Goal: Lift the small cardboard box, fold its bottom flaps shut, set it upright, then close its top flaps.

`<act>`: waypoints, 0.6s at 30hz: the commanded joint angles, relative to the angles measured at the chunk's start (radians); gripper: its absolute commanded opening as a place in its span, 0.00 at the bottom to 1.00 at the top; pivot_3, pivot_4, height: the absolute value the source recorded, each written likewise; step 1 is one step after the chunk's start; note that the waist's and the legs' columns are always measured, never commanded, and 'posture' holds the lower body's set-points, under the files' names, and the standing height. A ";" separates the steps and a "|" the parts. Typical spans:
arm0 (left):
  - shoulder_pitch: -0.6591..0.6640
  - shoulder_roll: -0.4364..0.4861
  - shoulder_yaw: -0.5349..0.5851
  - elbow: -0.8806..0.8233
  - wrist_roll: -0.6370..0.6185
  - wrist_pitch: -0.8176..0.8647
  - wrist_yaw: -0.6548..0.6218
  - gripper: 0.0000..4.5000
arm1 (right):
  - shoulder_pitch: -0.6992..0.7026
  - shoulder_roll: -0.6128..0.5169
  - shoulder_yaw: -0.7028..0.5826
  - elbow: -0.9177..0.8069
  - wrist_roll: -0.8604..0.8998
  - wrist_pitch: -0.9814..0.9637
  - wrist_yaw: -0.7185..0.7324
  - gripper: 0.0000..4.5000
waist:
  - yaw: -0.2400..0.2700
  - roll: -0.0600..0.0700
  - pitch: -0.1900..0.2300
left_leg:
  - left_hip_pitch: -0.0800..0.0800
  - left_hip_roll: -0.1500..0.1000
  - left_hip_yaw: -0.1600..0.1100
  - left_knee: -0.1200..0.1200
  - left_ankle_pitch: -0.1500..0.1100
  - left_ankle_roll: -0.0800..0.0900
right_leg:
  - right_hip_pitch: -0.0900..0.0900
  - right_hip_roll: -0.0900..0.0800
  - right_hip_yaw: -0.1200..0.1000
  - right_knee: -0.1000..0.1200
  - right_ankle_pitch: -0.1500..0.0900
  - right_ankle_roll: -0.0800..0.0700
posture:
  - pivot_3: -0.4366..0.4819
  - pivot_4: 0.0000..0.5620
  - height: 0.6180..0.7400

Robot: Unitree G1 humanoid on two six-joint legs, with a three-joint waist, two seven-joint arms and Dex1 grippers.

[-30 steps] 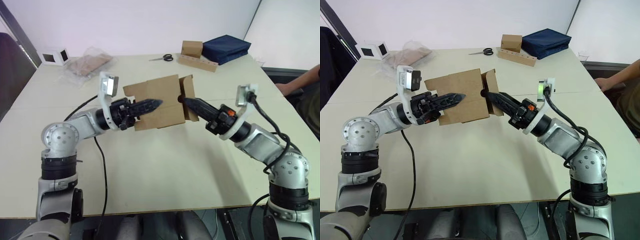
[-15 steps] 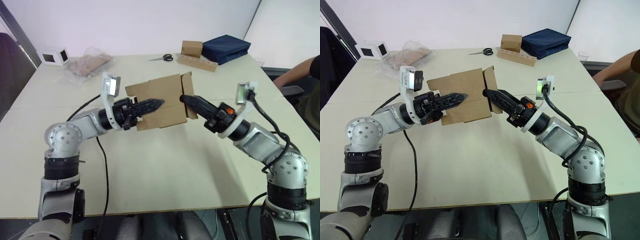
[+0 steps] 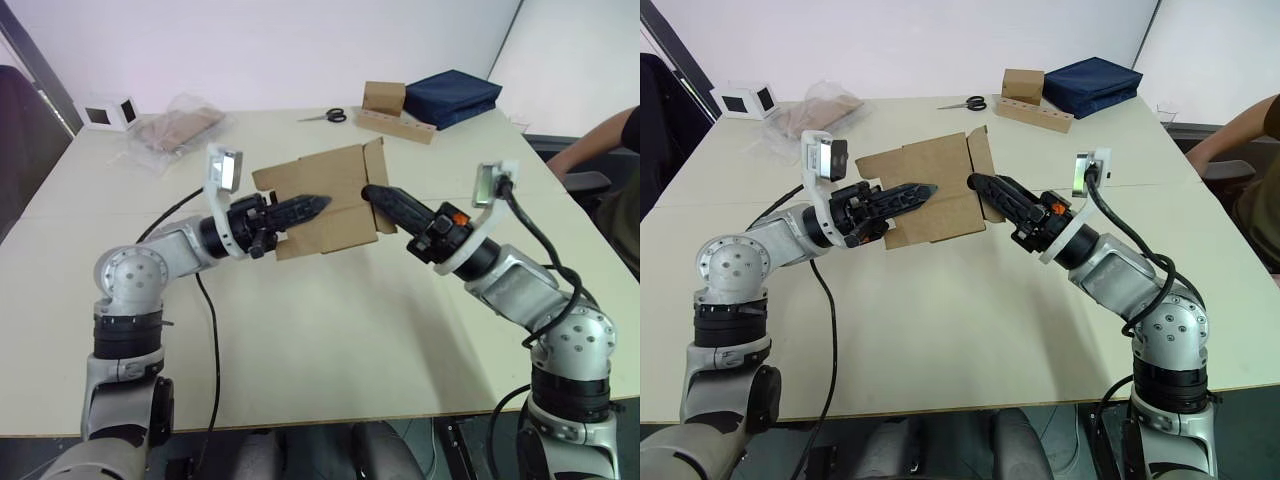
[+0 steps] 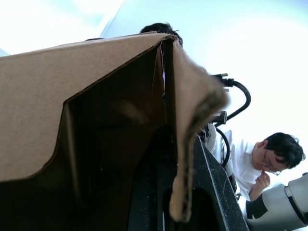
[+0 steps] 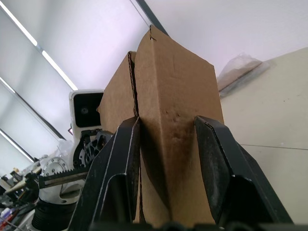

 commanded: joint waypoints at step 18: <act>-0.048 -0.012 0.028 -0.009 -0.060 0.018 0.053 0.00 | 0.005 -0.032 0.045 -0.080 -0.005 0.011 0.068 0.39 | 0.000 0.000 0.000 | 0.000 0.000 0.000 0.000 0.000 0.000 | 0.000 0.000 0.000 0.000 0.000 0.000 | 0.48 0.27 1.00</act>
